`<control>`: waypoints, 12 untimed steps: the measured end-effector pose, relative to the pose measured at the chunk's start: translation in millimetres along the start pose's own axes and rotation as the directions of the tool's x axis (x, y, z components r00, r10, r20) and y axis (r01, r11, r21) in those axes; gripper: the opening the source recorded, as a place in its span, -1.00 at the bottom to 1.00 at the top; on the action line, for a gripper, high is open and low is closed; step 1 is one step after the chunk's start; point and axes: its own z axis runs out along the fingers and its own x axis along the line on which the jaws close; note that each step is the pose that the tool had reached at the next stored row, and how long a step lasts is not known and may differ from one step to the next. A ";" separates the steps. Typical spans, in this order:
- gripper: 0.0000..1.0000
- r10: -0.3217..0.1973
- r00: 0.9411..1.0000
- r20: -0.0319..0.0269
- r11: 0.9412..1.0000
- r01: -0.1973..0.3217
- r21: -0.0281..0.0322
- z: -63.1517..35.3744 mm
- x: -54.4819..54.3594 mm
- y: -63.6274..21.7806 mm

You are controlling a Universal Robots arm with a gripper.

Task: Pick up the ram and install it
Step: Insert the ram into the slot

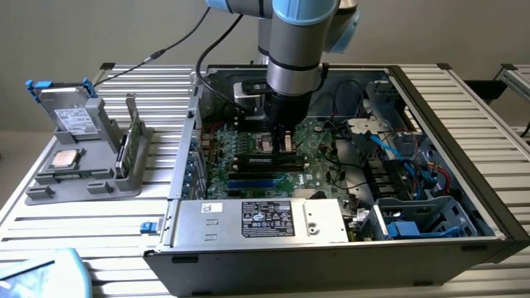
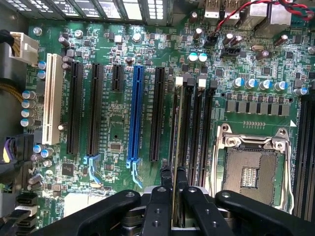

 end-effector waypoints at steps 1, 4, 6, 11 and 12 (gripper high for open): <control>-0.72 0.000 1.000 -0.001 1.000 0.000 0.000 0.0 0.0 0.0; -0.72 0.000 1.000 -0.003 1.000 0.000 0.000 0.0 0.0 0.0; -0.72 0.000 1.000 -0.004 1.000 0.000 0.000 0.0 0.0 -0.4; -0.72 0.001 1.000 -0.005 1.000 -0.001 0.000 0.0 0.1 -1.0; -0.72 0.001 1.000 -0.005 1.000 -0.001 0.000 0.1 0.0 -1.0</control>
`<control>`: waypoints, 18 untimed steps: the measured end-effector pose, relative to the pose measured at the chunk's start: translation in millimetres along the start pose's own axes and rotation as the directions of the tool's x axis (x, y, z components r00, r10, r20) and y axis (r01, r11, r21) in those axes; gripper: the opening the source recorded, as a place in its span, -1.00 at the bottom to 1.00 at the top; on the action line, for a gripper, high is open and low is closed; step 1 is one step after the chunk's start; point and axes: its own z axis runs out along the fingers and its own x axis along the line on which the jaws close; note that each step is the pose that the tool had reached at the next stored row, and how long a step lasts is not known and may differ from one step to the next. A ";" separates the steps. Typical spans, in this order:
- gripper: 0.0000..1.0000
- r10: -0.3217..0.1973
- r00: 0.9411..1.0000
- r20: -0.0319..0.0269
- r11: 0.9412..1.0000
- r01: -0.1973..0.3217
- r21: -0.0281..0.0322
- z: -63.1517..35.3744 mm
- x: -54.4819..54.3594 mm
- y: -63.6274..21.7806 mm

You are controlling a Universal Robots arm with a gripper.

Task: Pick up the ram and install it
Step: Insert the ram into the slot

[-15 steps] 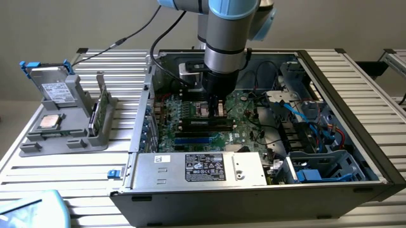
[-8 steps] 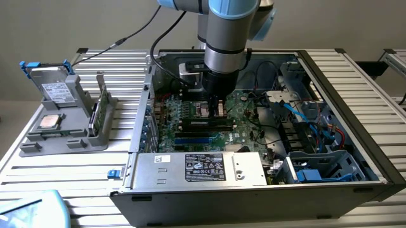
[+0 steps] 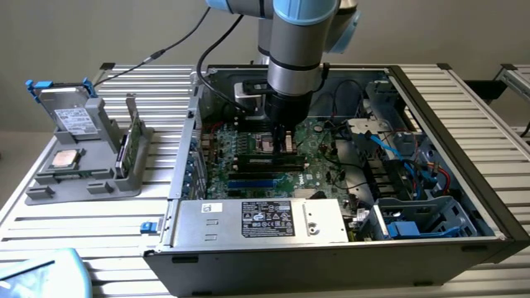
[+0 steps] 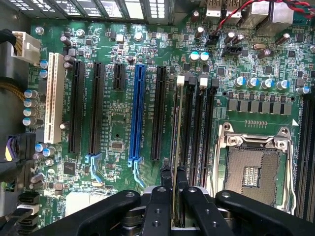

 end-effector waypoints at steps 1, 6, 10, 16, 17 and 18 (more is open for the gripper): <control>-0.72 0.000 1.000 0.000 1.000 0.000 0.000 0.2 0.0 0.0; -0.72 0.000 1.000 0.000 1.000 0.000 0.000 1.8 0.0 -0.1; -0.72 0.000 1.000 0.000 1.000 0.000 0.000 2.8 -0.4 -0.3; -0.72 0.000 1.000 -0.003 1.000 0.000 0.000 3.7 -0.9 -0.3; -0.72 0.000 1.000 -0.004 1.000 0.000 0.000 3.9 -1.0 -0.3; -0.72 0.000 1.000 -0.004 1.000 0.000 0.000 4.1 -1.3 -0.3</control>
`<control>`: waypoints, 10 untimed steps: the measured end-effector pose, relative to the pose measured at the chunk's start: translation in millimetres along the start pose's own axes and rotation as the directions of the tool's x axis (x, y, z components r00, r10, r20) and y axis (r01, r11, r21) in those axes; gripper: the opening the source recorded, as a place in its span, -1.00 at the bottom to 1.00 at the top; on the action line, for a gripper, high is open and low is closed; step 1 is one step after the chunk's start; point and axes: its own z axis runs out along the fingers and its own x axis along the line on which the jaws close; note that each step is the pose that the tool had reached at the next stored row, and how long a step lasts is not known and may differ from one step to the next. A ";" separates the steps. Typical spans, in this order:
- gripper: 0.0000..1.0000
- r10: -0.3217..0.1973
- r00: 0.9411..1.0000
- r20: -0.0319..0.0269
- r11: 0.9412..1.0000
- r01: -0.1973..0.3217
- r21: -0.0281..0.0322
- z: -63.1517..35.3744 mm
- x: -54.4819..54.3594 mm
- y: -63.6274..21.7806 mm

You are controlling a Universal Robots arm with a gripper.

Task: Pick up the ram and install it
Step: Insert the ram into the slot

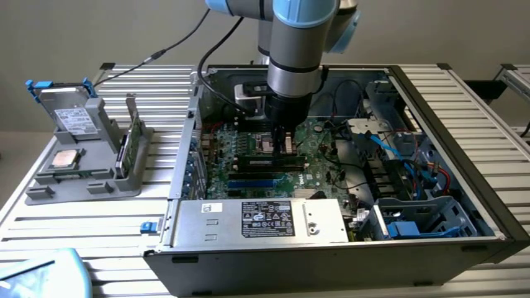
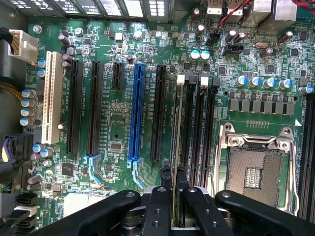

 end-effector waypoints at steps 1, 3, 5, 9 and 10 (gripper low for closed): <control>-0.72 0.000 1.000 -0.001 1.000 0.000 0.000 0.2 -0.2 0.0; -0.72 0.000 1.000 -0.002 1.000 0.000 0.000 0.4 -0.7 -0.1; -0.72 0.000 1.000 -0.003 1.000 0.000 0.000 0.6 -1.2 -0.1; -0.72 0.001 1.000 -0.004 1.000 -0.001 0.000 0.7 -2.2 0.0; -0.72 0.001 1.000 -0.004 1.000 -0.001 0.000 0.8 -2.5 0.0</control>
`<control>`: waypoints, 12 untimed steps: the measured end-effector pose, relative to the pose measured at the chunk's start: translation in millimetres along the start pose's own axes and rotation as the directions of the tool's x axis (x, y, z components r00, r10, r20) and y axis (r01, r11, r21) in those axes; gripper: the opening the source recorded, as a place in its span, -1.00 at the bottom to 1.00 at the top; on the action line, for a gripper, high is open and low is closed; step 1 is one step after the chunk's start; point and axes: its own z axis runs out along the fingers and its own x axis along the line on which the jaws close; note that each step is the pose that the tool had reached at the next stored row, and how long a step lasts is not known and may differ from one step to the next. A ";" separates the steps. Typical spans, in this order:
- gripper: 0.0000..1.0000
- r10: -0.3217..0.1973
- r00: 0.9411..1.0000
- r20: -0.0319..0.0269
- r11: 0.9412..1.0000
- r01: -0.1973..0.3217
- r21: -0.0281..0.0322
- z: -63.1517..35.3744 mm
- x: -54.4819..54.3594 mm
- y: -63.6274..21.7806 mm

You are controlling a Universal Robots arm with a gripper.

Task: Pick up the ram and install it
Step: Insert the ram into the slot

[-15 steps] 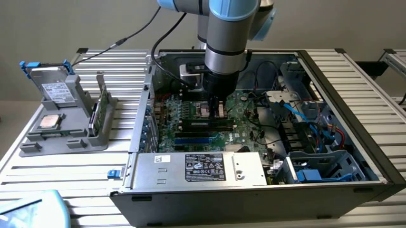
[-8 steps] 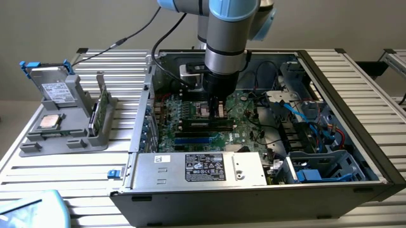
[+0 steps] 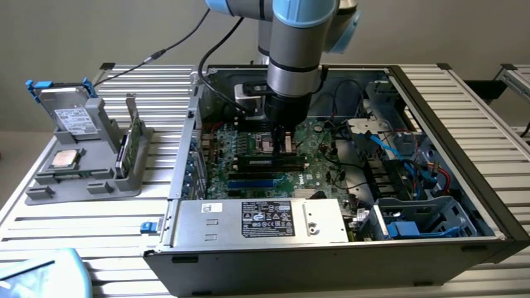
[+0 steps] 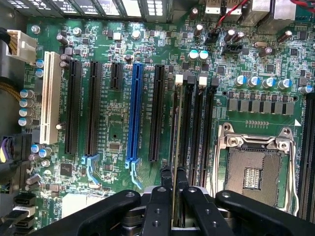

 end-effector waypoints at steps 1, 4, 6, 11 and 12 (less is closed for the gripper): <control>-0.72 0.000 1.000 0.000 1.000 0.000 0.000 0.1 -0.1 0.0; -0.72 0.001 1.000 -0.001 1.000 -0.001 0.000 0.2 -0.3 0.1; -0.72 0.001 1.000 -0.003 1.000 -0.001 0.000 0.7 -0.3 0.3; -0.72 0.003 1.000 -0.004 1.000 -0.003 0.000 1.8 -0.6 0.7; -0.72 0.003 1.000 -0.004 1.000 -0.003 0.000 2.0 -0.8 0.7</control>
